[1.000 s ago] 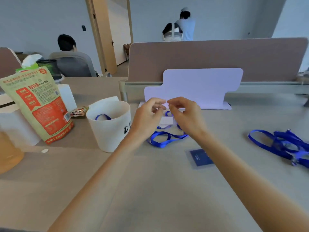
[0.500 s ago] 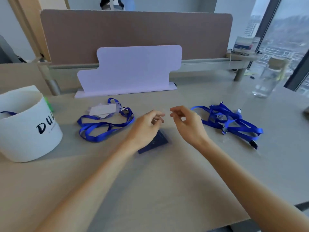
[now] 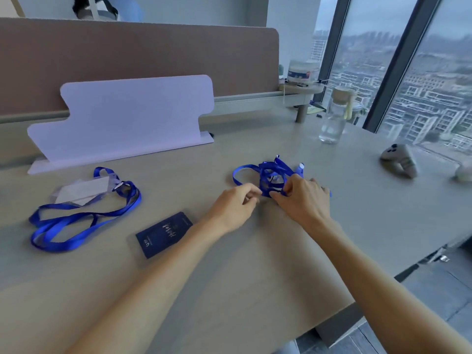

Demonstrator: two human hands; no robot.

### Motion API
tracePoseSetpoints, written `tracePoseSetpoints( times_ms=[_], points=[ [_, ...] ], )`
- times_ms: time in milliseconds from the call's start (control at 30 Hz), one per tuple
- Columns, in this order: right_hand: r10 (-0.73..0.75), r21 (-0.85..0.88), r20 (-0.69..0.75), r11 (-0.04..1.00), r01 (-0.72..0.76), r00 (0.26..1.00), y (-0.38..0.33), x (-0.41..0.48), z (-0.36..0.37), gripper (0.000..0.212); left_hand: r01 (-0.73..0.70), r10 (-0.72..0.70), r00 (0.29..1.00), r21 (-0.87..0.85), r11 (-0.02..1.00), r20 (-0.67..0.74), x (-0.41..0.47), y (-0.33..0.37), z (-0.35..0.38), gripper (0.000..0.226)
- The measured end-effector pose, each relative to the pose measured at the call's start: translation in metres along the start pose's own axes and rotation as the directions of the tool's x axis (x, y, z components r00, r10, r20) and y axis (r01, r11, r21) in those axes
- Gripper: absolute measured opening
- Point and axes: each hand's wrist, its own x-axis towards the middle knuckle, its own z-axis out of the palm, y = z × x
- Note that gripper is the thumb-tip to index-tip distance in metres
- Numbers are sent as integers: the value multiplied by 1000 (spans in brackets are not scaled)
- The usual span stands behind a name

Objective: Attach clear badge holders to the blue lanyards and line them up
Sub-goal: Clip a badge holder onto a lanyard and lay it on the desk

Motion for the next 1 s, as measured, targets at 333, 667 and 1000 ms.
tracePoseSetpoints(
  times_ms=[333,667,1000],
  points=[
    [-191,400,-112,890,220,975,32,-5,-23,14,187,-143,979,-355,916,146,29,30,21,29],
    [-391,464,-23,811,356,920,40,-25,-21,10,204,-79,979,-879,430,188,49,57,14,14],
    [-347,320,15,890,324,938,23,-31,-5,6,-38,-140,985,-914,403,-103,40,63,-35,17]
  ],
)
